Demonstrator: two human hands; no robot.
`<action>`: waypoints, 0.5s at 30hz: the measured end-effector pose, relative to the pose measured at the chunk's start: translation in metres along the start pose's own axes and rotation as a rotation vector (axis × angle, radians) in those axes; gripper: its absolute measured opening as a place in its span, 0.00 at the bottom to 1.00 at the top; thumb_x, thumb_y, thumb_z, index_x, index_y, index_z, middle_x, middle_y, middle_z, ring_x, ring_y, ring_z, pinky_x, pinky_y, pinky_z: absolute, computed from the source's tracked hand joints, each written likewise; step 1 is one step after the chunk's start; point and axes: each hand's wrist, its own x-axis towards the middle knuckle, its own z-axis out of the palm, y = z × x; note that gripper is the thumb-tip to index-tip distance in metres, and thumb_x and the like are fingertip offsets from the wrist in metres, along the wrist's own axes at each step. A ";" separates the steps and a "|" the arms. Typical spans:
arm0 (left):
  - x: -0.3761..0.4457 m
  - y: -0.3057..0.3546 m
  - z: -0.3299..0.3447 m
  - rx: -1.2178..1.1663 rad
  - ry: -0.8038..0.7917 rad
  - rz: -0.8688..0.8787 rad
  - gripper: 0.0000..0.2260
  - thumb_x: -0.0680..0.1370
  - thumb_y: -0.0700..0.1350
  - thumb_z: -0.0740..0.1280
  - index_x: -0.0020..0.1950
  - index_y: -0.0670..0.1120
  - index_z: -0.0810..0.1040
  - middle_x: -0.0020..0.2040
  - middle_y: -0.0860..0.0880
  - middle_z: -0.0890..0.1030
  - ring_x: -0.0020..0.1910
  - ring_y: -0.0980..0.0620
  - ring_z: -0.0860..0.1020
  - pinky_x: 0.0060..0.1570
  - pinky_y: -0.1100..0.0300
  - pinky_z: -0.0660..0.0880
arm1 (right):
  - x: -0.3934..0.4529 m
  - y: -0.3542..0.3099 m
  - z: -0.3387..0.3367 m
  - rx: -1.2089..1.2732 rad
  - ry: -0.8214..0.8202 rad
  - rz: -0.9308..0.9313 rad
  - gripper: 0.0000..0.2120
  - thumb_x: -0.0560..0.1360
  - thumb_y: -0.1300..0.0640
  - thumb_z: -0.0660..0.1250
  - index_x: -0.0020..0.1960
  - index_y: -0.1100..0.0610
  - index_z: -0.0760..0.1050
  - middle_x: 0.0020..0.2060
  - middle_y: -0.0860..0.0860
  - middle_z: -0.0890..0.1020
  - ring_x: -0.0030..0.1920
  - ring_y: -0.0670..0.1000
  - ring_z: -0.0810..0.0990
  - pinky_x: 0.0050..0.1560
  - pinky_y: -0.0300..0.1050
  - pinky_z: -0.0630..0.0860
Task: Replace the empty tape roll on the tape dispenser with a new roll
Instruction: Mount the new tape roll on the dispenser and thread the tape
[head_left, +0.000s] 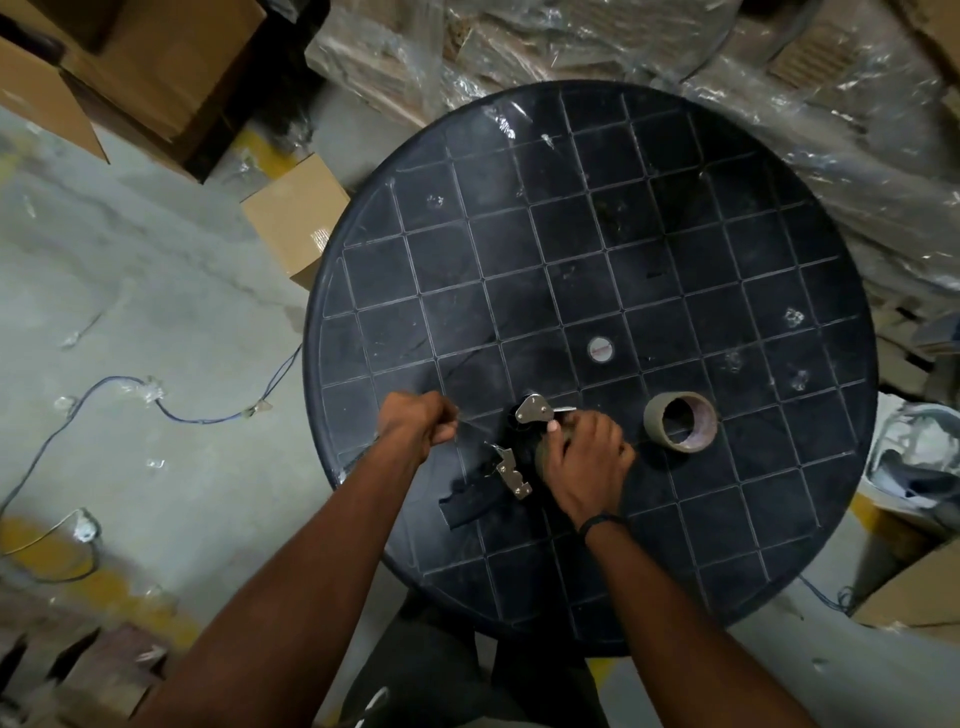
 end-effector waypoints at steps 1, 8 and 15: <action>0.000 0.003 0.000 0.003 -0.017 0.002 0.02 0.72 0.29 0.71 0.40 0.33 0.80 0.36 0.36 0.82 0.33 0.43 0.78 0.38 0.51 0.79 | -0.005 -0.007 -0.006 0.069 0.047 0.062 0.14 0.77 0.43 0.61 0.57 0.51 0.69 0.58 0.50 0.75 0.61 0.54 0.73 0.61 0.59 0.69; 0.006 0.012 -0.001 0.080 -0.069 0.003 0.02 0.74 0.29 0.71 0.44 0.33 0.80 0.36 0.36 0.82 0.26 0.47 0.78 0.26 0.58 0.80 | -0.028 -0.073 -0.009 0.029 -0.203 0.017 0.48 0.67 0.34 0.71 0.78 0.51 0.55 0.80 0.57 0.54 0.79 0.62 0.53 0.68 0.70 0.66; 0.012 0.022 0.004 0.128 -0.081 0.017 0.02 0.74 0.31 0.72 0.45 0.35 0.83 0.39 0.38 0.84 0.30 0.47 0.81 0.31 0.56 0.83 | -0.020 -0.077 0.003 -0.033 -0.201 0.013 0.39 0.65 0.45 0.71 0.74 0.49 0.62 0.75 0.53 0.62 0.77 0.64 0.55 0.63 0.69 0.73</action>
